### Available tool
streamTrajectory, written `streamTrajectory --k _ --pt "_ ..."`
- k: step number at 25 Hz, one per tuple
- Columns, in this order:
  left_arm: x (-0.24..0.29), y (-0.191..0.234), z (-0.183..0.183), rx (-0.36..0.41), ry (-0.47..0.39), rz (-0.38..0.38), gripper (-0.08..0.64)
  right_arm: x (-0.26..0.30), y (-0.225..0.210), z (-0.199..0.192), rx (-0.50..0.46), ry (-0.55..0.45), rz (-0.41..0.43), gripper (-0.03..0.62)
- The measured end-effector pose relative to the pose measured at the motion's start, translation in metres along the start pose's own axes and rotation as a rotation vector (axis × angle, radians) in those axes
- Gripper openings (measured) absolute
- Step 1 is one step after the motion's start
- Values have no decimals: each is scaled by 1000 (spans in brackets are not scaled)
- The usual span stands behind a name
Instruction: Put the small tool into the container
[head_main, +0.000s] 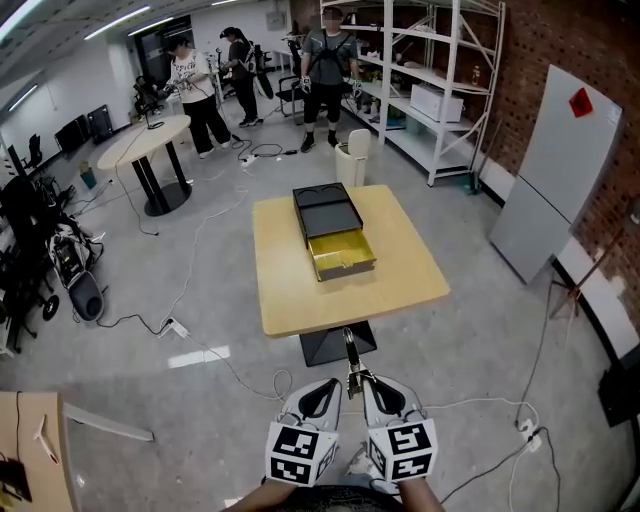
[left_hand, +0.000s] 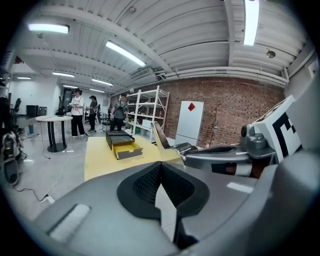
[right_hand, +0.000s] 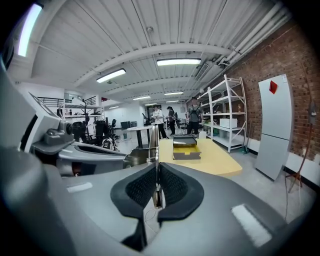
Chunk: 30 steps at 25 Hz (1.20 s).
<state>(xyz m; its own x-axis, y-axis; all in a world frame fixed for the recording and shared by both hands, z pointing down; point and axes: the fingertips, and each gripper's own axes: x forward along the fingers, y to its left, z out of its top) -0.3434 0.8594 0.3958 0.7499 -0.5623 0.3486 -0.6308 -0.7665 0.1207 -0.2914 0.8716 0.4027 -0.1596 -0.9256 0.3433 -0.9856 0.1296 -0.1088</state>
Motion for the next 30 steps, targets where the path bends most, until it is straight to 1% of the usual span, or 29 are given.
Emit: streamTrajectory --k 3,5,9,11,13,19,22,27,30 --pt "105 -29 27 6 3 24 3 31 -109 14 -5 -3 20 9" --pt "162 -48 46 7 8 37 3 45 -170 26 -4 -4 35 9" --pt "260 -102 78 7 15 63 3 48 -282 43 -6 -7 63 9" --pt "307 -138 90 10 17 70 3 42 -342 43 -2 1 70 9" --pt "343 -170 96 15 20 75 3 34 -390 40 2 3 75 9" --pt "445 -242 115 17 39 93 3 26 -519 44 7 -1 92 8" --pt "489 -270 125 17 46 100 3 22 -572 47 10 -2 97 9" --pt "557 -286 123 17 50 99 3 42 -638 34 17 5 96 9" --pt "601 -286 131 17 55 92 3 65 -676 39 17 11 94 9"
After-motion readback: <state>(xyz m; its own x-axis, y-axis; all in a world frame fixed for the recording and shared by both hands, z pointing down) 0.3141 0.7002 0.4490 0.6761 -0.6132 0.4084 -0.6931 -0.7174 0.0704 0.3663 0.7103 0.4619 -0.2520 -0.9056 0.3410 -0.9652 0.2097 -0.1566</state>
